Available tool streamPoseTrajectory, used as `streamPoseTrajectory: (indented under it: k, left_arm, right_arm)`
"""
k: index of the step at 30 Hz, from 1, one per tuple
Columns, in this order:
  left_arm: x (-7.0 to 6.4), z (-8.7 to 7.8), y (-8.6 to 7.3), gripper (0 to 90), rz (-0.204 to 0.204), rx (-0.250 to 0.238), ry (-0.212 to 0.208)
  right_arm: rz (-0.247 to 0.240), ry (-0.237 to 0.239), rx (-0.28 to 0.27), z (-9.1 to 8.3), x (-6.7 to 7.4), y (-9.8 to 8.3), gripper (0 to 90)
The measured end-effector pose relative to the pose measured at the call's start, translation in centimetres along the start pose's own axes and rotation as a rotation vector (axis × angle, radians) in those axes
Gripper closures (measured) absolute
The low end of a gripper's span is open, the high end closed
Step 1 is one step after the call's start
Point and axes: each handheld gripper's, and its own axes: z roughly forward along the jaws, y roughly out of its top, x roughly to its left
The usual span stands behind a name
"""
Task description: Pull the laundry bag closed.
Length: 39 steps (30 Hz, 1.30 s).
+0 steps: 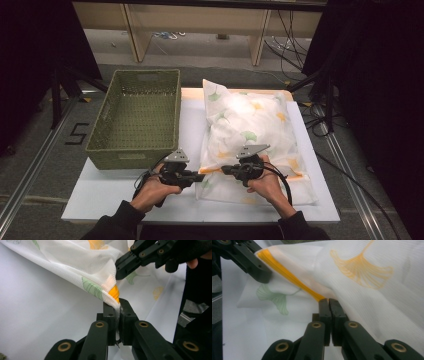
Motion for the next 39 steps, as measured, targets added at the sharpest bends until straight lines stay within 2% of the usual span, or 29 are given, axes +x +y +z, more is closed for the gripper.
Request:
streamPoseTrajectory:
  k: [3, 5, 6, 8, 9, 12, 17, 18, 19, 20, 23, 24, 26, 28, 30, 33, 36, 39]
  left_arm:
    - [-0.2, 0.0, 0.0, 84.9, 0.018, 0.006, 0.003]
    - [-0.2, 0.0, 0.0, 84.9, 0.028, 0.016, 0.010]
    - [-0.4, -0.1, 0.0, 85.0, 0.034, 0.011, -0.002]
    - [-0.5, -0.1, 0.0, 85.0, 0.027, 0.014, 0.006]
    - [-0.6, -0.1, 0.0, 85.0, 0.039, 0.015, -0.001]
    - [-0.8, -0.1, -0.1, 85.0, 0.051, 0.019, -0.001]
    - [-1.0, -0.1, -0.1, 85.1, 0.058, 0.023, -0.007]
    - [-1.0, -0.1, -0.1, 85.0, 0.066, 0.025, -0.007]
    - [-1.0, 0.0, -0.1, 85.1, 0.069, 0.025, -0.012]
    - [-1.1, 0.0, -0.1, 85.1, 0.073, 0.029, -0.010]
    - [-1.3, -0.1, -0.1, 85.1, 0.073, 0.028, -0.006]
    - [-1.3, -0.1, -0.1, 85.1, 0.088, 0.029, -0.011]
    - [-1.3, -0.1, -0.1, 85.1, 0.094, 0.028, -0.022]
    - [-1.4, -0.1, -0.1, 85.1, 0.086, 0.027, -0.025]
    - [-1.4, -0.3, 0.0, 85.1, 0.120, 0.035, -0.017]
    - [-1.6, -0.4, 0.0, 85.1, 0.097, 0.022, -0.023]
    - [-1.5, -0.4, -0.1, 85.2, 0.093, 0.026, -0.020]
    - [-1.5, -0.5, -0.1, 85.1, 0.089, 0.024, -0.025]
  right_arm:
    - [0.009, 0.006, 0.002, -0.3, 0.0, -0.2, 90.0]
    - [0.001, -0.010, 0.006, -0.5, -0.1, -0.2, 90.0]
    - [0.003, -0.022, 0.009, -0.6, -0.3, -0.4, 90.0]
    - [0.005, -0.023, 0.005, -0.7, -0.4, -0.6, 90.0]
    - [0.011, -0.018, 0.011, -0.9, -0.5, -0.7, 90.0]
    - [0.014, -0.041, 0.002, -1.3, -0.9, -1.0, 90.0]
    - [0.036, -0.059, -0.001, -2.3, -1.3, -1.6, 90.0]
    - [0.053, -0.060, -0.009, -2.4, -1.3, -1.8, 90.0]
    - [0.042, -0.067, -0.005, -2.5, -1.5, -1.9, 90.0]
    - [0.057, -0.081, -0.005, -2.6, -1.5, -2.0, 90.0]
    - [0.064, -0.083, -0.002, -2.9, -1.8, -2.4, 90.0]
    - [0.075, -0.095, -0.007, -3.2, -2.1, -2.8, 90.0]
    - [0.088, -0.106, -0.006, -3.5, -2.2, -3.0, 90.0]
    - [0.089, -0.109, -0.006, -3.7, -2.3, -3.1, 90.0]
    - [0.101, -0.120, -0.017, -4.1, -2.5, -3.4, 90.0]
    - [0.100, -0.141, -0.019, -4.5, -2.8, -3.9, 90.0]
    - [0.139, -0.163, -0.017, -5.3, -2.9, -4.4, 90.0]
    - [0.127, -0.179, -0.017, -5.8, -3.2, -4.7, 90.0]
